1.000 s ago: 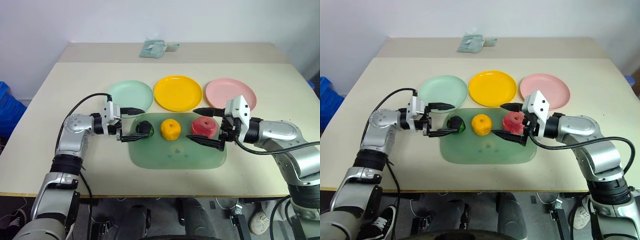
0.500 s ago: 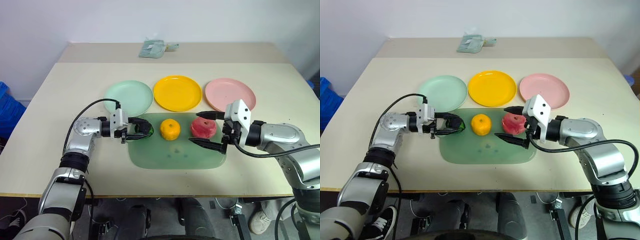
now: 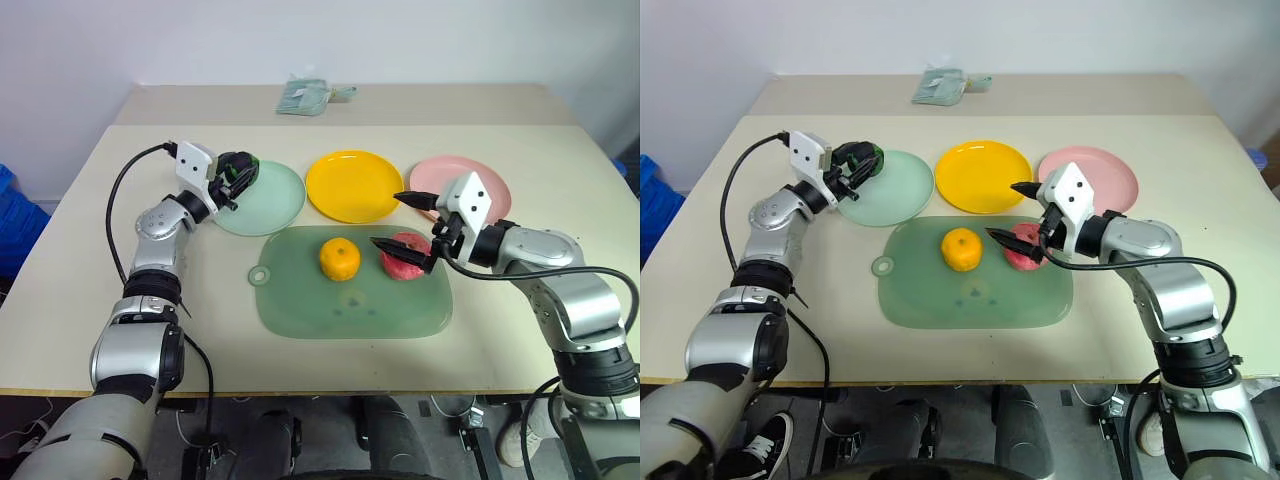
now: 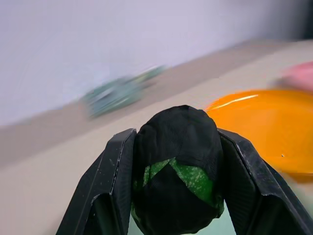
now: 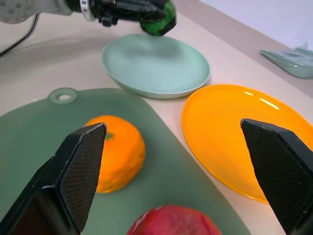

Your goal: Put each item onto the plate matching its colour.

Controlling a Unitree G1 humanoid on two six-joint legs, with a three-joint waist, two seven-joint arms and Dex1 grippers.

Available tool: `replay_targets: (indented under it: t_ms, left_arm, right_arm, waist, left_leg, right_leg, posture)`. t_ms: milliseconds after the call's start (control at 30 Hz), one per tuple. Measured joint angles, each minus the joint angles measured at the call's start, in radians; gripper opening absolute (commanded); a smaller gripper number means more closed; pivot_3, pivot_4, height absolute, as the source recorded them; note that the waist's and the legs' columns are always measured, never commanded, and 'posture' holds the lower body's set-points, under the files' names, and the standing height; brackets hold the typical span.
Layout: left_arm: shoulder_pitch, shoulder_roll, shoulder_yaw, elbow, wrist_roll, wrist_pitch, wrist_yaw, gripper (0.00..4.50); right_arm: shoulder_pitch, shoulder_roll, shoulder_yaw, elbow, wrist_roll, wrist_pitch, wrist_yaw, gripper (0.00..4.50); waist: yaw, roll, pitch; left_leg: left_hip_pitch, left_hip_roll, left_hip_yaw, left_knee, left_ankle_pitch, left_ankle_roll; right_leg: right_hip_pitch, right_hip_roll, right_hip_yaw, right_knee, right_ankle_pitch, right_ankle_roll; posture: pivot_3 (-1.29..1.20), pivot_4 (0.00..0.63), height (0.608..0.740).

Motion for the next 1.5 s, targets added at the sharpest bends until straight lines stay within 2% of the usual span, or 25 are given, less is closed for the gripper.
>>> replay_targets:
  t_ms: [33,67,133,267,400,467,633,767,1067,1167,1233,1367,1500]
  left_arm:
    - [-0.002,-0.011,0.004,0.011,0.002,0.002,0.023,3.20]
    - [-0.003,-0.022,0.009,0.015,-0.001,0.003,0.033,3.78]
    - [-0.003,-0.024,0.014,0.014,-0.008,0.002,0.020,4.43]
    - [0.008,-0.020,0.030,-0.058,-0.072,0.003,-0.141,4.43]
    - [0.126,0.025,0.036,-0.288,-0.222,0.114,-0.488,4.43]
    - [0.215,0.070,0.030,-0.400,-0.285,0.233,-0.618,4.43]
    - [0.349,0.180,0.007,-0.593,-0.346,0.416,-0.772,4.43]
    - [0.416,0.228,0.005,-0.704,-0.353,0.457,-0.804,4.43]
    - [0.495,0.226,-0.004,-0.829,-0.343,0.446,-0.774,4.43]
    - [0.506,0.225,-0.004,-0.848,-0.344,0.450,-0.762,4.50]
    - [0.511,0.224,-0.004,-0.849,-0.344,0.450,-0.753,4.50]
    - [0.509,0.221,-0.002,-0.852,-0.345,0.468,-0.718,4.50]
    - [0.466,0.205,-0.002,-0.804,-0.276,0.428,-0.602,4.50]
  right_arm:
    - [-0.008,0.003,0.007,0.005,-0.008,-0.002,-0.003,4.50]
    - [-0.014,0.004,0.014,0.007,-0.015,-0.007,-0.003,4.50]
    - [-0.017,0.010,0.019,0.007,-0.017,-0.012,-0.003,4.50]
    - [-0.022,0.010,0.034,0.007,-0.026,-0.011,0.006,4.50]
    - [-0.028,0.008,0.100,-0.009,-0.024,0.039,0.043,4.50]
    - [-0.049,0.045,0.145,-0.005,-0.036,0.058,0.039,4.50]
    - [-0.116,0.098,0.222,0.021,-0.095,0.090,0.002,4.50]
    - [-0.143,0.113,0.248,0.035,-0.107,0.127,0.000,4.50]
    - [-0.162,0.076,0.350,0.101,-0.182,0.229,0.044,4.50]
    - [-0.162,0.081,0.362,0.128,-0.191,0.241,0.051,3.68]
    - [-0.162,0.094,0.357,0.128,-0.188,0.241,0.052,2.90]
    - [-0.178,0.176,0.292,0.137,-0.153,0.243,0.017,2.84]
    - [-0.292,0.275,0.153,0.199,-0.122,0.220,-0.094,2.84]
  waist:
    - [0.000,0.000,0.000]
    - [0.003,0.000,0.000]
    - [0.003,0.000,0.000]
    - [0.000,0.000,0.000]
    - [-0.011,0.001,0.000]
    - [-0.017,0.001,0.000]
    - [-0.003,0.001,0.000]
    - [0.001,0.001,0.000]
    - [-0.003,0.001,0.000]
    - [-0.004,0.001,0.000]
    - [-0.004,0.001,0.000]
    - [-0.004,0.001,0.000]
    - [-0.003,0.001,0.000]
  left_leg:
    - [0.000,0.000,0.000,0.000,0.000,0.000]
    - [-0.001,0.000,0.000,0.000,0.000,0.000]
    - [-0.001,0.000,0.000,0.000,0.000,0.000]
    - [-0.001,0.000,0.000,0.000,0.000,0.000]
    - [0.000,0.002,0.002,-0.001,0.000,0.000]
    - [0.001,0.003,0.003,-0.001,0.000,0.000]
    - [0.000,0.004,0.001,-0.001,0.000,0.000]
    - [0.000,0.003,0.002,-0.001,0.000,0.000]
    - [0.000,0.004,0.003,-0.001,0.000,0.000]
    - [0.000,0.004,0.003,-0.001,0.000,0.000]
    - [0.000,0.004,0.003,-0.001,0.000,0.000]
    - [0.000,0.004,0.003,-0.001,0.000,0.000]
    - [0.000,0.004,0.002,-0.002,0.001,-0.002]
  right_leg:
    - [0.000,0.000,0.000,0.000,0.000,0.000]
    - [0.000,0.000,0.000,0.000,0.000,0.000]
    - [0.000,0.000,0.000,0.000,0.000,0.000]
    - [0.000,0.000,0.000,0.000,0.000,0.000]
    - [-0.001,0.001,0.002,0.001,0.000,0.000]
    - [-0.002,0.003,0.003,0.001,0.000,0.000]
    - [-0.002,0.004,0.003,0.002,0.000,0.000]
    - [-0.001,0.003,0.003,0.001,0.000,0.000]
    - [-0.002,0.004,0.003,0.001,0.000,0.000]
    - [-0.002,0.004,0.003,0.001,0.000,0.000]
    - [-0.002,0.004,0.003,0.001,0.000,0.000]
    - [-0.002,0.004,0.003,0.001,0.000,0.000]
    - [-0.003,0.004,0.003,0.002,0.000,0.000]
  posture:
    - [0.00,0.150,0.740]
    - [0.00,0.150,0.740]
    - [0.00,0.150,0.740]
    - [0.00,0.150,0.740]
    - [0.00,0.150,0.740]
    - [0.00,0.150,0.740]
    - [0.00,0.150,0.740]
    - [0.00,0.150,0.740]
    - [0.00,0.150,0.740]
    - [0.00,0.150,0.740]
    - [0.00,0.150,0.740]
    - [0.00,0.150,0.740]
    - [0.00,0.150,0.740]
